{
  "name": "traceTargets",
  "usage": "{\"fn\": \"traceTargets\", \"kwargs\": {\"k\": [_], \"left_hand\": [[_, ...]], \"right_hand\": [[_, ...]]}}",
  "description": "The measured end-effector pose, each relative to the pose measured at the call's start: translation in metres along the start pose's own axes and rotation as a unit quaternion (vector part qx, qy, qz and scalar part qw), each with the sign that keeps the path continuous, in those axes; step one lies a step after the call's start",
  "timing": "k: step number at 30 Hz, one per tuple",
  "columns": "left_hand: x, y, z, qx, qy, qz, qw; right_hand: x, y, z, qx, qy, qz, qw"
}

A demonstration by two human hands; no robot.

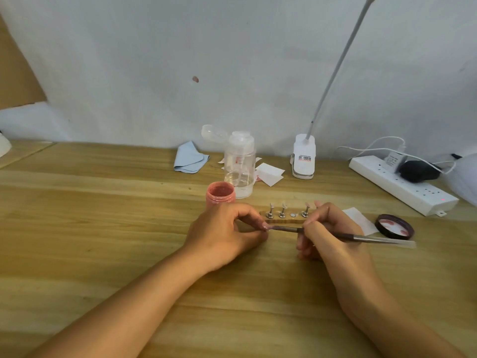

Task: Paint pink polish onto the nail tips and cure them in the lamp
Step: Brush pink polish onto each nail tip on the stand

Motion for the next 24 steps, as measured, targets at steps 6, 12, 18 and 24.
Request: {"fn": "traceTargets", "kwargs": {"k": [6,12,18,24], "left_hand": [[-0.0018,0.0005,-0.0001,0.004,0.003,0.019,1.0],[-0.0006,0.0013,0.0004,0.006,0.005,0.028,1.0],[-0.0007,0.0013,0.0001,0.004,0.004,0.028,1.0],[-0.0017,0.0008,0.0007,0.003,0.01,0.026,1.0]], "right_hand": [[0.0022,0.0003,0.0005,0.005,-0.005,0.011,1.0],[0.0024,0.001,0.0017,0.006,-0.006,0.013,1.0],[0.0022,-0.0017,0.0014,-0.009,-0.014,0.009,1.0],[0.0007,-0.0016,0.0005,-0.006,-0.009,0.007,1.0]]}}
Point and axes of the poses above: each hand's wrist, its own z-axis away from the middle knuckle, its own y-axis out of the palm, x = y × z, the point moved 9 cm from there along -z, towards the middle knuckle, and after that the axes turned 3 degrees about z, right-handed, at the moved point
